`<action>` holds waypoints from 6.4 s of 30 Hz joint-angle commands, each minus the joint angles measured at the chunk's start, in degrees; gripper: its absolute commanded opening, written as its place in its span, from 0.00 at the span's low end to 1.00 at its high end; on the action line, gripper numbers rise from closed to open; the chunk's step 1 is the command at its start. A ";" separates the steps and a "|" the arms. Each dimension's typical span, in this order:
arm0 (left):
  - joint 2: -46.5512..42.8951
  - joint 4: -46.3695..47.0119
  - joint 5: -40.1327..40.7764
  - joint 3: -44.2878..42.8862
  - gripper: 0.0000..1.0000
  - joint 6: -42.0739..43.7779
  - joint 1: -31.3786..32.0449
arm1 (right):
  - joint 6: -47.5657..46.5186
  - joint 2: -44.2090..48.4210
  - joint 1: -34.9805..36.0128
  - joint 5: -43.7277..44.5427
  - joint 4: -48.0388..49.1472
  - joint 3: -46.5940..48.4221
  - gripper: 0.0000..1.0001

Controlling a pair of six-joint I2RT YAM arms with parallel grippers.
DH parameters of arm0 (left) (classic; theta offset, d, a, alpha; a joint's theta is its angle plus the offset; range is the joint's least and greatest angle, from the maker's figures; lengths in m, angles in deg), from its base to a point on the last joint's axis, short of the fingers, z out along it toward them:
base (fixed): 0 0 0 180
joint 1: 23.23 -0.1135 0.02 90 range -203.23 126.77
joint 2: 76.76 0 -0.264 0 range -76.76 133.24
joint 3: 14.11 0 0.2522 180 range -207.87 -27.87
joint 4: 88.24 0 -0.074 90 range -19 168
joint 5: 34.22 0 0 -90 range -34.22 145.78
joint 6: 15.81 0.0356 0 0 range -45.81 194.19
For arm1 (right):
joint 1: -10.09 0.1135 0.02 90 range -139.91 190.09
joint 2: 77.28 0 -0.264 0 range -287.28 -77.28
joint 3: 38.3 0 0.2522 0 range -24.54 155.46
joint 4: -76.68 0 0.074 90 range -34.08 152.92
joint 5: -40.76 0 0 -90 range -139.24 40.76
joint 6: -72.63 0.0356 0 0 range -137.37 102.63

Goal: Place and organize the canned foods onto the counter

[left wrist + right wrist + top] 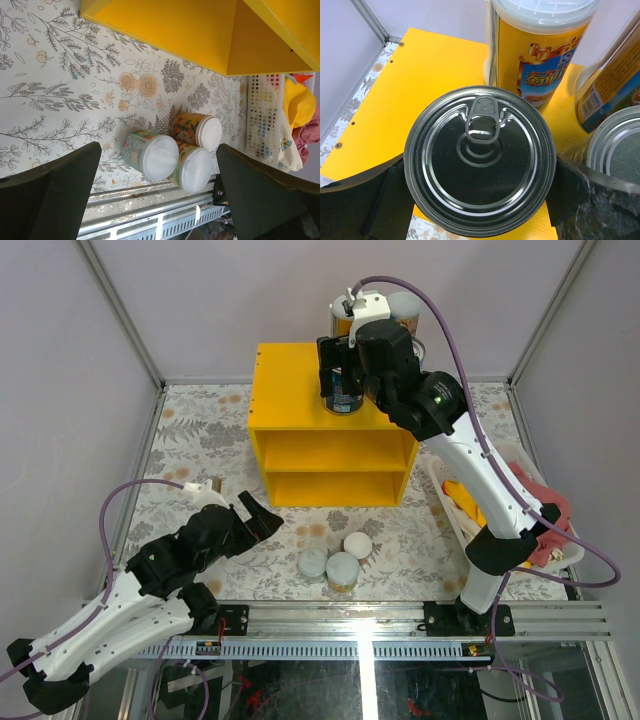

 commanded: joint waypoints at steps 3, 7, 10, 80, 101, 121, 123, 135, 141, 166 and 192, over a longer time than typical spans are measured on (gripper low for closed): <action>-0.97 1.11 -0.52 -0.19 1.00 -0.18 -0.28 | 0.37 2.16 0.99 0.39 3.31 1.78 0.95; -0.97 1.01 -0.63 -0.19 1.00 0.06 -0.32 | -0.04 1.78 1.70 0.99 3.10 2.43 0.95; -0.90 0.78 -0.70 -0.34 1.00 0.38 -0.26 | -0.62 1.83 2.83 2.28 3.13 2.72 0.95; 2.18 3.84 -1.10 -0.43 1.00 2.47 -0.33 | -19.30 5.82 7.37 15.10 14.53 -2.60 0.98; 7.83 10.04 -18.81 -2.77 1.00 18.33 -0.34 | -22.76 17.22 16.08 17.87 19.92 -10.65 0.99; 17.25 8.84 -14.65 -3.98 0.97 26.70 8.80 | -22.10 25.32 24.87 29.71 21.13 -23.42 0.98; 19.30 8.69 -12.82 -4.59 0.97 26.79 11.11 | -22.41 25.18 24.91 30.05 21.23 -23.30 0.98; 25.71 6.89 -9.87 -5.95 0.97 29.07 15.51 | -23.23 25.31 24.91 31.50 21.53 -23.05 0.99; 27.72 8.22 -11.35 -5.31 0.96 29.67 15.64 | -23.38 25.62 24.97 31.93 21.17 -22.77 0.99; 36.25 17.60 -7.39 -1.61 0.93 23.39 19.17 | -26.83 27.87 24.95 30.95 21.63 -23.46 0.99; 35.94 25.75 14.53 4.95 0.84 12.87 27.03 | -27.37 32.47 24.95 28.50 22.55 -28.16 1.00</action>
